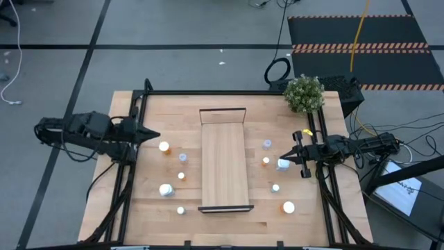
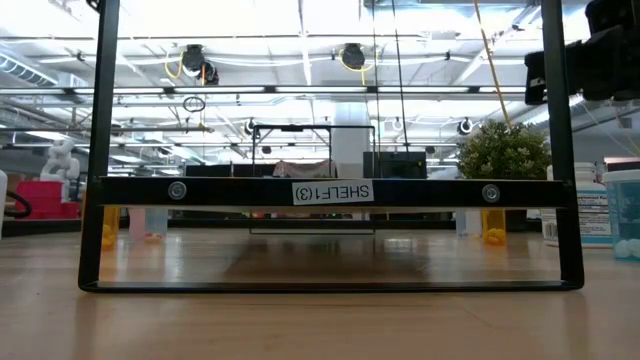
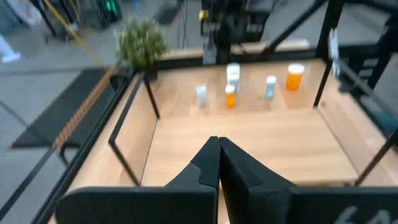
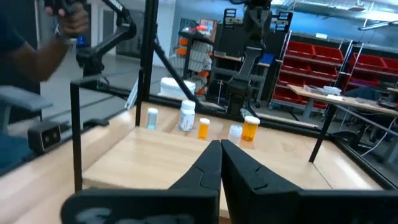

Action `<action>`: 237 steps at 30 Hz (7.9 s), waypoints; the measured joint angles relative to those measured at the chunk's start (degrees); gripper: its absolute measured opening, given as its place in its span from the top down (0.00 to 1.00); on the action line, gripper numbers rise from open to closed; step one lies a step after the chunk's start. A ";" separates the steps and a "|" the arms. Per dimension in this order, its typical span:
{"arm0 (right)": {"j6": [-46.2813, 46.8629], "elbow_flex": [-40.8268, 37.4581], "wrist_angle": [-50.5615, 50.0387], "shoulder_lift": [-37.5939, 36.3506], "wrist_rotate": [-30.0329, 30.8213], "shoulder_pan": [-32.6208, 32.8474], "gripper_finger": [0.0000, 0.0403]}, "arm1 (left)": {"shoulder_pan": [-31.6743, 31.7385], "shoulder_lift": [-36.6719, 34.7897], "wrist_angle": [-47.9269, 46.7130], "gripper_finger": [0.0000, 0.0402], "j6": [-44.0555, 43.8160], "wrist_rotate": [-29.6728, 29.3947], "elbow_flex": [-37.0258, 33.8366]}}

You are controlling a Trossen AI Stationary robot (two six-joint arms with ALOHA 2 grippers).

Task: Pick and place medicine bottles onto shelf by color
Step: Put the left big orange medicine bottle on the shelf

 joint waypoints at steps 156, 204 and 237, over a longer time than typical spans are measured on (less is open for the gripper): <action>12.15 52.49 -22.96 57.13 16.37 0.26 1.00 | 11.47 38.34 -12.22 0.32 -43.86 0.34 -13.67; 9.74 52.49 -26.30 57.08 16.35 0.27 1.00 | 11.79 43.64 -18.92 0.44 -14.66 0.78 23.09; 9.46 52.49 -27.48 57.11 16.22 0.26 1.00 | 17.05 68.92 -12.55 0.43 1.33 1.39 32.25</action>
